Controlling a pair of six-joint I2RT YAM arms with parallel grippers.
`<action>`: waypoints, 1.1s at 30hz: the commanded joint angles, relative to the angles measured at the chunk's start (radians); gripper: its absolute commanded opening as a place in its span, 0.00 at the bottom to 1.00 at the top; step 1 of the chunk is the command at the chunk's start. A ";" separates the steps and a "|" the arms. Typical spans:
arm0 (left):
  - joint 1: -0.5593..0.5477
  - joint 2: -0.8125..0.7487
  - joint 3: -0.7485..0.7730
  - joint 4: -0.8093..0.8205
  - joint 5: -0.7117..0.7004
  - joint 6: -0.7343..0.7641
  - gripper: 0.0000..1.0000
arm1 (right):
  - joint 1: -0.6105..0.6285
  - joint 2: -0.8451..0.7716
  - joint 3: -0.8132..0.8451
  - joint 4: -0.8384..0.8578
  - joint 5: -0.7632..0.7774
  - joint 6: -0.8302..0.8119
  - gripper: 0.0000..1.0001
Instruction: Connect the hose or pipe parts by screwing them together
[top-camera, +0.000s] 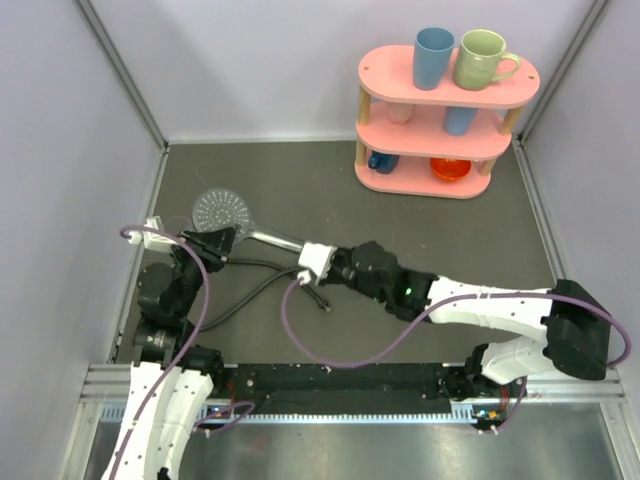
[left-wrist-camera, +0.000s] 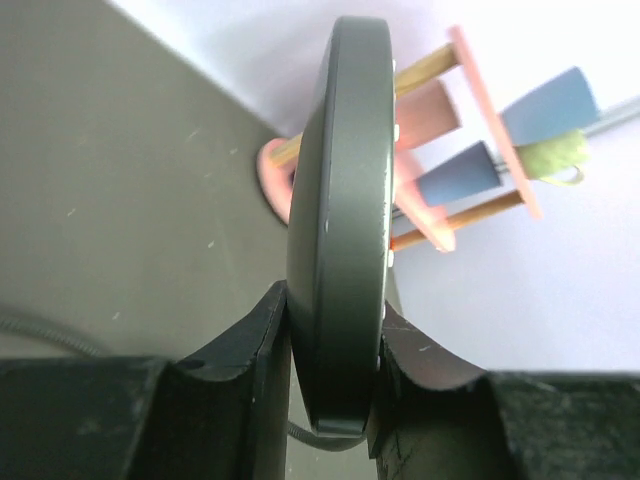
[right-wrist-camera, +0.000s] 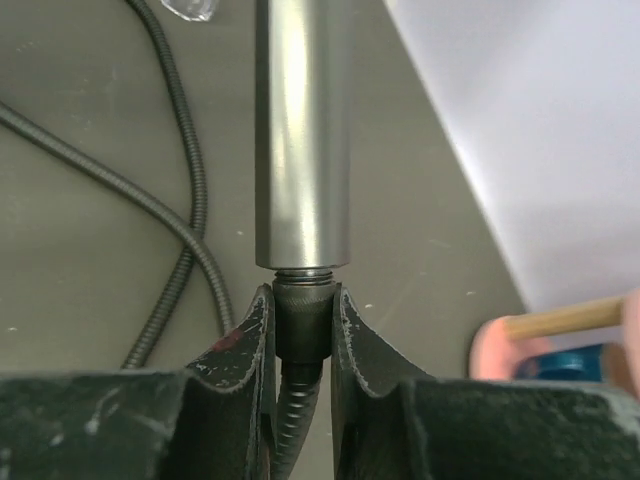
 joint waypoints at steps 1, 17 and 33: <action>-0.015 -0.007 -0.149 0.579 0.315 0.069 0.00 | -0.183 -0.061 0.120 -0.066 -0.535 0.395 0.00; -0.015 0.119 -0.288 0.868 0.471 0.101 0.00 | -0.468 0.094 0.248 -0.232 -1.260 0.673 0.07; -0.017 0.207 0.122 -0.051 0.055 -0.050 0.00 | -0.179 -0.179 -0.020 -0.119 -0.254 0.311 0.68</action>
